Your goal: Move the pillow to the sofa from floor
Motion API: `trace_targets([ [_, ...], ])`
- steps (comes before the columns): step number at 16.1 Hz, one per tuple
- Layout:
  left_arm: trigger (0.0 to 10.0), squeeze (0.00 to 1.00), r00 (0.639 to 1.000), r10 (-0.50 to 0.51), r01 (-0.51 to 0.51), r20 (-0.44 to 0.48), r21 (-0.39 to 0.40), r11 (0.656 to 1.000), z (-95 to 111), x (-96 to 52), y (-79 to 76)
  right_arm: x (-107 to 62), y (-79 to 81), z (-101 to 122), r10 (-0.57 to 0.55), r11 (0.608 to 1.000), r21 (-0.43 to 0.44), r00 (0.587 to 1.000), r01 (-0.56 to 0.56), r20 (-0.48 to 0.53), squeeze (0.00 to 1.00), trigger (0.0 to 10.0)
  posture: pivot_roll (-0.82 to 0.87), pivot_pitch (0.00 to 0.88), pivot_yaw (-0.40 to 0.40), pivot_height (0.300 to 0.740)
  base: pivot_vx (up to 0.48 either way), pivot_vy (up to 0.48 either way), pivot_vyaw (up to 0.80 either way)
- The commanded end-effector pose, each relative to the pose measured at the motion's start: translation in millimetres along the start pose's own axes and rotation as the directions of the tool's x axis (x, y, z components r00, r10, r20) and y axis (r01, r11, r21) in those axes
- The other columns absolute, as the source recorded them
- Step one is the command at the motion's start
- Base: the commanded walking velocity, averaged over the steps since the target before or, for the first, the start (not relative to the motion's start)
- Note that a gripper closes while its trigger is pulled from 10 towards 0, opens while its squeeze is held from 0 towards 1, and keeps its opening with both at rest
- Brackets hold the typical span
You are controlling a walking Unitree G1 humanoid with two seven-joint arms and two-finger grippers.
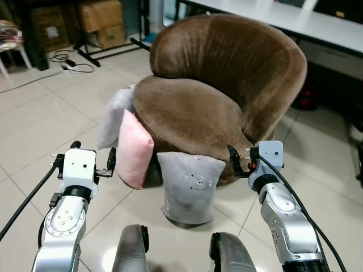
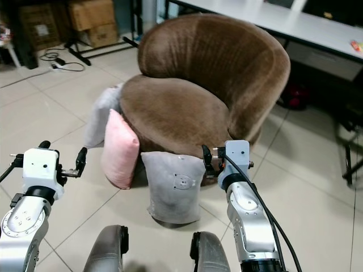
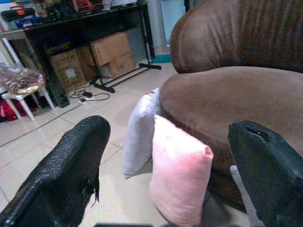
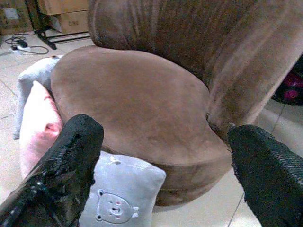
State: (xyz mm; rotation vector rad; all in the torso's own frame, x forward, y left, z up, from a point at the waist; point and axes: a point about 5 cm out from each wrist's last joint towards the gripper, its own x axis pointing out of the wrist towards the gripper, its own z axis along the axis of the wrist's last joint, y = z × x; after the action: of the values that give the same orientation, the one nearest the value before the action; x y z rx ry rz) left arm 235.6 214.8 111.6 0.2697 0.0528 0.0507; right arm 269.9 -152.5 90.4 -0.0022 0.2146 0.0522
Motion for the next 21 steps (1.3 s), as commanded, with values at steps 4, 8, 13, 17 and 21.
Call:
trace_targets([
  [4, 10.0, 0.0, 1.0, -0.017, 0.017, 0.022, -0.008, 1.0, 5.3, 2.4, -3.9, 1.6, -0.3, 2.9, 0.022, 1.0, -0.019, 1.0, -0.022, 0.011, 0.0, 10.0, 0.03, 0.0, -0.064, 0.63, 0.0, 0.0, 0.2],
  [8, 10.0, 0.0, 1.0, -0.015, 0.015, 0.025, -0.013, 1.0, 5.7, 1.8, -3.8, 1.9, 1.3, 3.3, 0.028, 0.999, -0.022, 1.0, -0.027, 0.013, 0.0, 10.0, 0.04, 0.0, -0.066, 0.63, 0.201, 0.0, 0.8],
  [13, 10.0, 0.0, 1.0, -0.013, 0.014, 0.028, -0.02, 1.0, 6.3, 2.8, -3.7, 2.8, -0.1, 3.2, 0.021, 1.0, -0.021, 1.0, -0.021, 0.01, 0.0, 10.0, 0.03, 0.0, -0.066, 0.63, 0.305, 0.0, 0.0],
  [17, 10.0, 0.0, 1.0, -0.013, 0.013, 0.028, -0.021, 1.0, 6.2, 2.7, -3.1, 3.2, -0.2, 2.3, 0.017, 1.0, -0.024, 1.0, -0.016, 0.005, 0.0, 10.0, 0.03, 0.0, -0.066, 0.63, 0.329, 0.0, 0.0],
  [21, 10.0, 0.0, 0.999, -0.014, 0.014, 0.03, -0.019, 1.0, 6.3, 2.9, -3.0, 3.3, -0.3, 1.3, 0.015, 1.0, -0.02, 1.0, -0.015, 0.003, 0.0, 10.0, 0.03, 0.0, -0.063, 0.63, 0.327, 0.0, 0.0],
])
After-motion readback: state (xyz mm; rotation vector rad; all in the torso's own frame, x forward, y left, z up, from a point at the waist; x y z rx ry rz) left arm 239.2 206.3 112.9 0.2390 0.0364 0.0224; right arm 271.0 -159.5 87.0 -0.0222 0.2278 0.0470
